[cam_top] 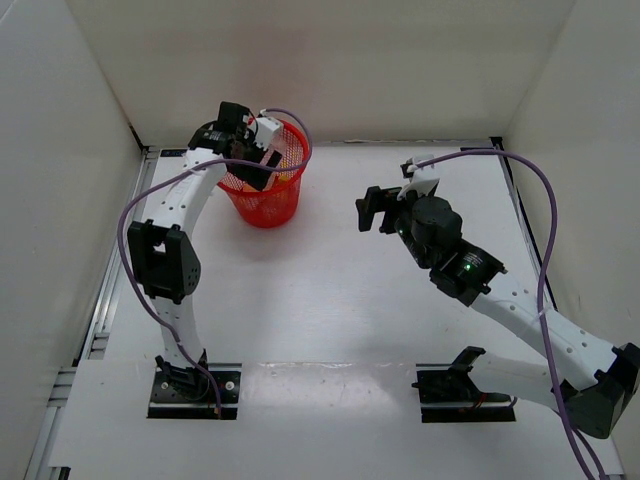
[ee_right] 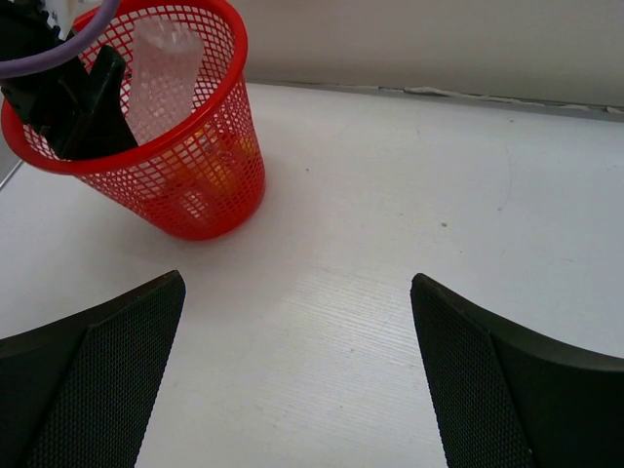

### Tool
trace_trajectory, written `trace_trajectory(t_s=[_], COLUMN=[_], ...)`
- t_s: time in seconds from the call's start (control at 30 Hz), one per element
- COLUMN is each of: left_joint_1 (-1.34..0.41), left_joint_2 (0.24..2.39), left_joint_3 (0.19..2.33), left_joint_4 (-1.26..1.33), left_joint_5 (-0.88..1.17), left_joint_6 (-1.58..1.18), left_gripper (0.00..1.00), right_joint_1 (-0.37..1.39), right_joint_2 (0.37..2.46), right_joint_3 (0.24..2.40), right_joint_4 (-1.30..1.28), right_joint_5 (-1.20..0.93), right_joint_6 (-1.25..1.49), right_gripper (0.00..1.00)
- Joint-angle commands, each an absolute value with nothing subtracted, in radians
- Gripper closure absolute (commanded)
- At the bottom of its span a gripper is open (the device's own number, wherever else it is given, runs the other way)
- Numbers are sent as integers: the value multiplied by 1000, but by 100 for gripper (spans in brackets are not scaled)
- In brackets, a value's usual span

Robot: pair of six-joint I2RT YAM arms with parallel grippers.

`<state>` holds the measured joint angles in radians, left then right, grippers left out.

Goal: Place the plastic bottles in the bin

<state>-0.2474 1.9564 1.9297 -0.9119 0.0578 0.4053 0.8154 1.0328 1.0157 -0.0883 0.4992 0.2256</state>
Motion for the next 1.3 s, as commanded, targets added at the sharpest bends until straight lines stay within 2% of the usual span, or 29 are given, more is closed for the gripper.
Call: trace_trajectory(t_s=[0.0,0.27,0.43,0.63,0.73,0.87,0.9,1.0,1.1,1.27], left_joint_1=[-221,-173,-80,122,294,507,529,555,555,555], left_joint_2=[1873,1721,1599,1382,1304,1149,1081,967,933,942], left_joint_3=[1921,1971,2052,1725,1489,1143,1024,841,758,730], left_joint_4=[-916,-916,-852,-819,-911,-852,-832,-805,-805,-828], left_joint_5=[100,123,-18,-216,-99,-57,-57,-57,-57,-67], left_joint_6=[368,332,223,276,276,281,305,362,344,262], left_gripper=[0,0,0,0,0,0,0,0,0,0], right_joint_1=[811,811,811,727,661,591,580,580,580,580], right_joint_2=[1025,1034,1034,1022,952,769,664,437,243,150], right_joint_3=[1023,1043,1054,1045,933,711,665,508,393,339], right_joint_4=[-72,-81,-110,-317,-351,-351,-351,-385,-403,-491], right_joint_5=[517,499,499,523,534,621,656,807,859,890], right_joint_6=[222,222,222,335,402,565,593,693,735,822], right_gripper=[0,0,0,0,0,0,0,0,0,0])
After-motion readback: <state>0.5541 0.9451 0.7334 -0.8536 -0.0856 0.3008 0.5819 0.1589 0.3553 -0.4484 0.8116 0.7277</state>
